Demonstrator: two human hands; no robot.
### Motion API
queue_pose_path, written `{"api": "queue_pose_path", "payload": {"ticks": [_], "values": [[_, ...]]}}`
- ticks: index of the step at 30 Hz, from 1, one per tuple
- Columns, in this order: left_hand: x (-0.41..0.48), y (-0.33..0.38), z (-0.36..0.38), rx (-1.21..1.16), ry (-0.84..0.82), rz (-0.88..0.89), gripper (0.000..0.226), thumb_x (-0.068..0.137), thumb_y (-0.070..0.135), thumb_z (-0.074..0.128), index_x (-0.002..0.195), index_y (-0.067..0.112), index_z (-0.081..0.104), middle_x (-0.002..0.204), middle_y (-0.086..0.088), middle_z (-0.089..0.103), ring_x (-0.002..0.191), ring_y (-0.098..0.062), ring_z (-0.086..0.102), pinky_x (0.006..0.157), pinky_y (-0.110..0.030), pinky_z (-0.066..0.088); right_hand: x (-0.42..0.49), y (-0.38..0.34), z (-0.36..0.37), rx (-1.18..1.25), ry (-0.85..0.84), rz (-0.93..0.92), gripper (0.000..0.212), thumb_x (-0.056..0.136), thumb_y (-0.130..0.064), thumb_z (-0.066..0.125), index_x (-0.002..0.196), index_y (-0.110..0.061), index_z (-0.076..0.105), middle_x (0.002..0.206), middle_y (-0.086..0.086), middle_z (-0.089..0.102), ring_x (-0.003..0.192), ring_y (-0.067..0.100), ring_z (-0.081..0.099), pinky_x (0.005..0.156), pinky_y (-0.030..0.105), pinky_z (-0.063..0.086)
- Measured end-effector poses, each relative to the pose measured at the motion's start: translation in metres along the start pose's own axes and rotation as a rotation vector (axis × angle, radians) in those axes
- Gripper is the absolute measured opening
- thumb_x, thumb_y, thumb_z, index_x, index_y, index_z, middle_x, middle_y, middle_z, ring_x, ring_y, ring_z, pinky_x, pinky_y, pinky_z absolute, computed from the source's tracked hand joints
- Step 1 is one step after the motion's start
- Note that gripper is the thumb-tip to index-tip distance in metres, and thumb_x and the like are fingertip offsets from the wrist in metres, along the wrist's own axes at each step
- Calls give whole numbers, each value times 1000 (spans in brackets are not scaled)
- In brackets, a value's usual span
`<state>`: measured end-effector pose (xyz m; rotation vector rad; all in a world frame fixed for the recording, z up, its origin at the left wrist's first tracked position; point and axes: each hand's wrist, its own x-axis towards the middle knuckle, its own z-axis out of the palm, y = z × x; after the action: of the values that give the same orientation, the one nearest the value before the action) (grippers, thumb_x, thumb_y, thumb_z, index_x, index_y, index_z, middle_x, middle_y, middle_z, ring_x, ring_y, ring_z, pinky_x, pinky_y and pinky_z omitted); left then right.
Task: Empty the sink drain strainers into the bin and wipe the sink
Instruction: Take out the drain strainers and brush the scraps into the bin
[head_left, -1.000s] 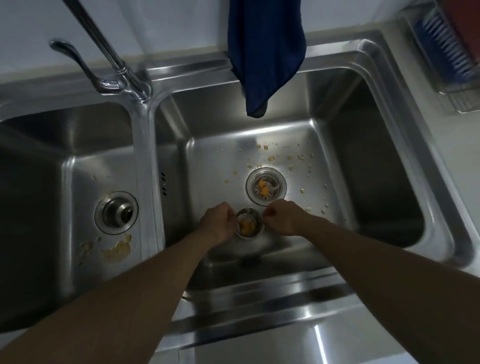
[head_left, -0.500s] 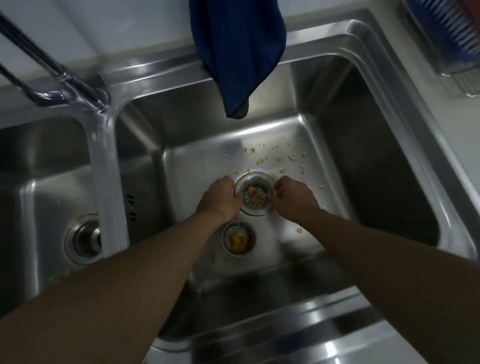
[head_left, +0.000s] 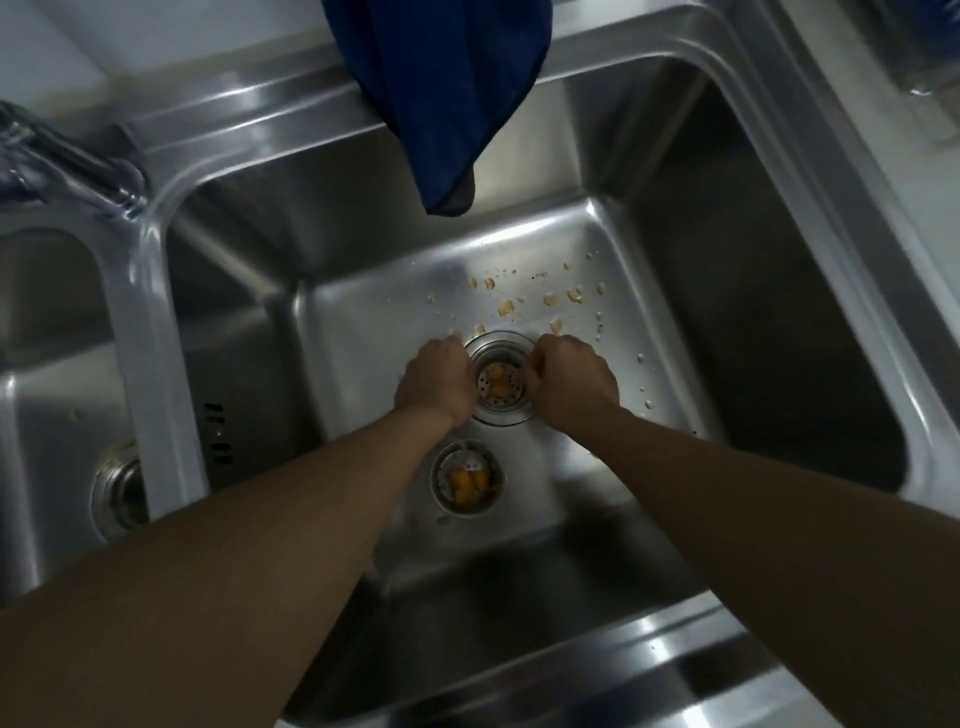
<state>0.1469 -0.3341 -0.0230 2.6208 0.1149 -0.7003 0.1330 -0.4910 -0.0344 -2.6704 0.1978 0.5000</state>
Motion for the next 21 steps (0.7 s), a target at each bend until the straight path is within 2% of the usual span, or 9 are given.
{"api": "queue_pose_path", "payload": {"ticks": [3, 8, 10, 15, 17, 19, 21], "values": [[-4, 2, -5, -65, -17, -24, 23, 99, 8, 48, 118, 2, 59, 118, -18, 61, 108, -37, 60, 94, -49, 51, -2, -1, -4, 43, -16, 10, 17, 95, -30, 56, 98, -14, 60, 97, 5, 56, 84, 24, 57, 73, 36, 50], [-15, 6, -17, -196, -50, 13, 1, 101, 11, 45, 101, 11, 45, 99, -12, 59, 89, -29, 59, 79, -44, 52, -6, -3, -15, 137, -51, -3, 11, 97, -27, 55, 92, -17, 52, 87, 1, 56, 78, 19, 53, 66, 28, 39], [-19, 9, -21, -227, -65, 19, 7, 99, 7, 46, 100, 12, 42, 96, -11, 58, 87, -27, 58, 76, -42, 50, -10, -5, -21, 181, -57, 0, 12, 97, -27, 55, 94, -16, 54, 85, 1, 58, 76, 19, 54, 66, 29, 39], [-26, 13, -28, -339, -41, -35, 14, 93, -1, 46, 99, 11, 47, 102, -11, 61, 97, -26, 59, 87, -44, 53, -19, -6, -37, 272, -69, 54, 16, 95, -28, 60, 98, -13, 58, 90, 4, 63, 83, 22, 57, 71, 29, 42], [-29, 15, -28, -360, -27, -37, 12, 94, 1, 49, 99, 12, 51, 101, -7, 61, 98, -25, 59, 84, -40, 54, -23, -5, -46, 276, -71, 62, 15, 94, -27, 62, 99, -12, 60, 92, 5, 64, 86, 23, 59, 73, 32, 46], [-33, 19, -29, -377, -23, -13, 10, 96, 6, 52, 96, 16, 53, 99, -1, 62, 98, -23, 60, 74, -30, 49, -28, -2, -54, 266, -79, 71, 13, 94, -24, 63, 100, -13, 60, 97, 7, 66, 89, 23, 61, 76, 33, 49], [-38, 24, -27, -379, -53, 24, 7, 98, 10, 54, 101, 17, 55, 108, 1, 62, 100, -20, 59, 77, -26, 43, -33, 3, -62, 269, -110, 89, 14, 94, -22, 63, 105, -14, 58, 102, 8, 65, 90, 24, 62, 76, 35, 53]]}}
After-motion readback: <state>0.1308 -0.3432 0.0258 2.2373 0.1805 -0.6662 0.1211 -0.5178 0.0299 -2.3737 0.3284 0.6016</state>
